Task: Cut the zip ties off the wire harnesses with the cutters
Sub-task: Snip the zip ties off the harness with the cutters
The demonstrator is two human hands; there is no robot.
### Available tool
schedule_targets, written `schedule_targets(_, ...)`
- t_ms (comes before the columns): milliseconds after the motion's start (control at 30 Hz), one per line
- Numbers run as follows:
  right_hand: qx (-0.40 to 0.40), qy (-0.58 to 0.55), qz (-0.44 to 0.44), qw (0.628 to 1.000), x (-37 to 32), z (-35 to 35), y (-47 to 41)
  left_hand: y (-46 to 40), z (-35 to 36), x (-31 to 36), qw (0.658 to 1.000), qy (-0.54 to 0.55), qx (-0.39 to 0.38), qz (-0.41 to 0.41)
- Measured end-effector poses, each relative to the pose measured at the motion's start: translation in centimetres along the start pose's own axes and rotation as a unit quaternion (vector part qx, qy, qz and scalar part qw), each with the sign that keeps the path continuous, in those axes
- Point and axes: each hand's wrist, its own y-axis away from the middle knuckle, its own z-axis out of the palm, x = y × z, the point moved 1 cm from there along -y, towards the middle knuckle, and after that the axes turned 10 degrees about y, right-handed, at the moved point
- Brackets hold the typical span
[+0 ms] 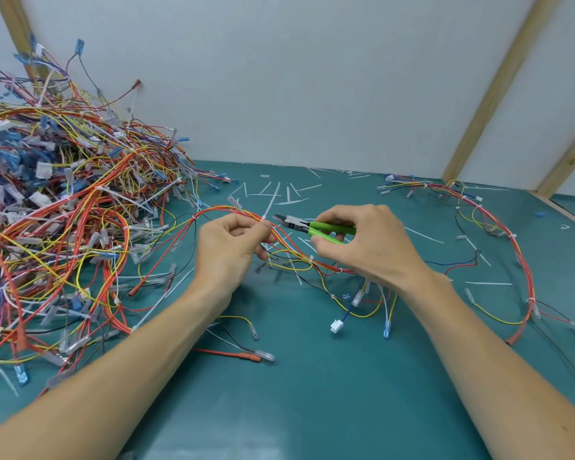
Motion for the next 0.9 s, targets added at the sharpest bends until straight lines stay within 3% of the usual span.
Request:
schedule_targets(633, 0.029, -0.033, 0.006, 0.999, -0.97, 0.81, 0.23, 0.50, 0.43, 0.05, 0.997, -0.037, -0.030, 0.063)
schedule_targets(900, 0.049, -0.028, 0.003, 0.998, -0.63, 0.10, 0.33, 0.59, 0.38, 0.26, 0.997, -0.036, -0.002, 0.075)
